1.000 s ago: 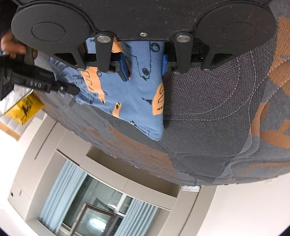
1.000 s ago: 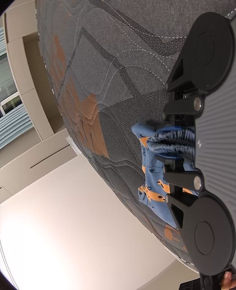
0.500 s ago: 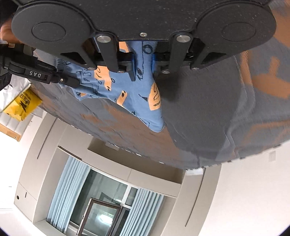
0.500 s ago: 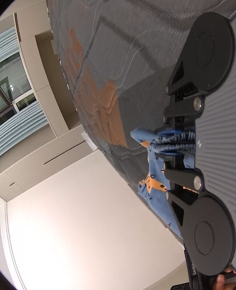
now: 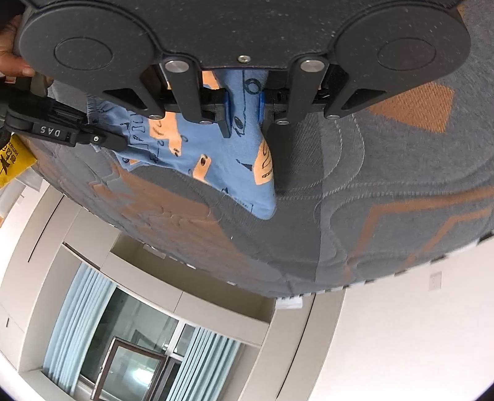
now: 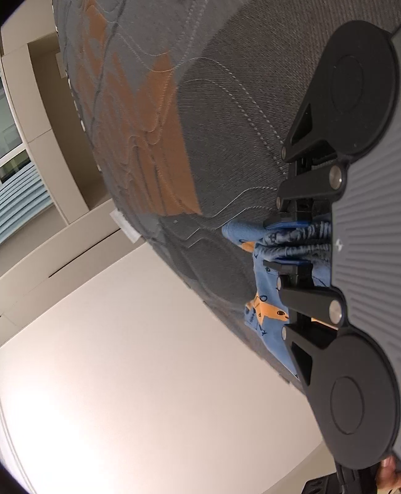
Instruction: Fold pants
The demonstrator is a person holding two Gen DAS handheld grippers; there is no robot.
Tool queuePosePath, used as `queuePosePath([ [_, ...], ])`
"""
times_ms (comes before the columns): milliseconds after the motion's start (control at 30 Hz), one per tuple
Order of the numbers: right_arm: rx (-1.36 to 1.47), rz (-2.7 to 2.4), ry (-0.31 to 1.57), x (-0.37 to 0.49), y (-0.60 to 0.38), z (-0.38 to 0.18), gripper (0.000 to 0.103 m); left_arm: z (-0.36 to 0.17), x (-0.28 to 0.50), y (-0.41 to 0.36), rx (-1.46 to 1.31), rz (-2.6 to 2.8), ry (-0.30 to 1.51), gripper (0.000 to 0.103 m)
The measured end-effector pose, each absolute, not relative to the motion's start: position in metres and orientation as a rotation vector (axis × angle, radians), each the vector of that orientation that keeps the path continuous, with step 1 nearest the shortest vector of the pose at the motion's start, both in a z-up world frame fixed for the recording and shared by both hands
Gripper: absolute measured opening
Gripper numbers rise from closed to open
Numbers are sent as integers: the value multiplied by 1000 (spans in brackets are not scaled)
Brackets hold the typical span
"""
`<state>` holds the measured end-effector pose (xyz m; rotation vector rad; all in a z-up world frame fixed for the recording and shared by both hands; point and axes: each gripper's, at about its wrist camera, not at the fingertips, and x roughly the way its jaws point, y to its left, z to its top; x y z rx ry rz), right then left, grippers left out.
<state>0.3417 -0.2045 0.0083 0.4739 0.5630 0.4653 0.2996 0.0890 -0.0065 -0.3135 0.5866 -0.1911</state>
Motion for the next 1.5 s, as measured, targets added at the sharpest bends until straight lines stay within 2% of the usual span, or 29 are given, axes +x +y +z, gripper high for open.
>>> queuePosePath([
  [500,497,439,576,343,-205,-7,23,-16,298,87,-324,-199,575,21],
  [633,487,434,569,340,-205,-6,29,-17,298,86,-316,-190,575,25],
  [700,477,433,562,339,-204,-6,36,-19,299,85,-311,-178,583,39],
  [733,468,432,555,337,-203,-5,41,-19,299,85,-310,-173,586,41],
  [800,436,437,532,332,-200,0,62,-14,295,85,-306,-165,574,51],
  [833,423,437,522,328,-199,2,66,-10,291,86,-302,-160,560,57],
  [900,395,428,505,316,-196,8,82,-1,275,85,-281,-135,515,82],
  [1000,378,418,493,291,-197,16,97,9,249,82,-251,-105,478,89],
  [1033,367,412,484,279,-198,19,99,11,239,81,-249,-103,474,91],
  [1100,339,388,474,260,-199,25,103,14,220,78,-240,-94,461,101],
  [1300,269,314,407,188,-200,36,103,17,158,65,-188,-83,426,102],
  [1500,199,286,429,123,-190,38,103,15,100,57,-144,-79,421,102],
])
